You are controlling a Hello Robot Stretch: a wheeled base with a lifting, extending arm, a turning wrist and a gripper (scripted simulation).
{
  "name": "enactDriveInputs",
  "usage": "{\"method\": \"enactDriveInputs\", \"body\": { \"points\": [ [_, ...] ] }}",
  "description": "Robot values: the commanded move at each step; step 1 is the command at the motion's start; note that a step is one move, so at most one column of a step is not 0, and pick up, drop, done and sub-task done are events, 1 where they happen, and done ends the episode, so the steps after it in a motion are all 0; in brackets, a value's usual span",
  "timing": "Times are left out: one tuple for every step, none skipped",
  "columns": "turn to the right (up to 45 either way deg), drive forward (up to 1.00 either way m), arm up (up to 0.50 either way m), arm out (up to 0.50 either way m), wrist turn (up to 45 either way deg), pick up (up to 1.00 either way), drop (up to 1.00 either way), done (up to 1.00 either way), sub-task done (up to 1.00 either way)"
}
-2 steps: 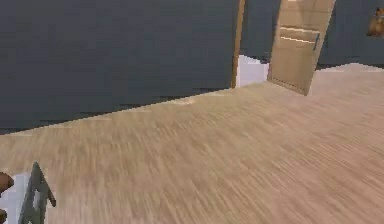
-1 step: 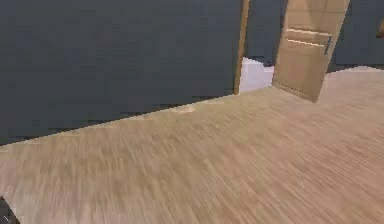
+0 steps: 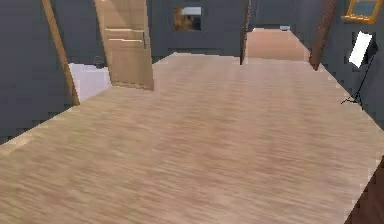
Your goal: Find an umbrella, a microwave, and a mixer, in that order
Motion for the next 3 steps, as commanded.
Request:
{"method": "enactDriveInputs", "body": {
  "points": [
    [24.0,0.00,0.00,0.00,0.0,0.00,0.00,0.00,0.00],
    [0.0,1.00,0.00,0.00,0.0,0.00,0.00,0.00,0.00],
    [3.0,0.00,0.00,0.00,0.0,0.00,0.00,0.00,0.00]
  ]
}}
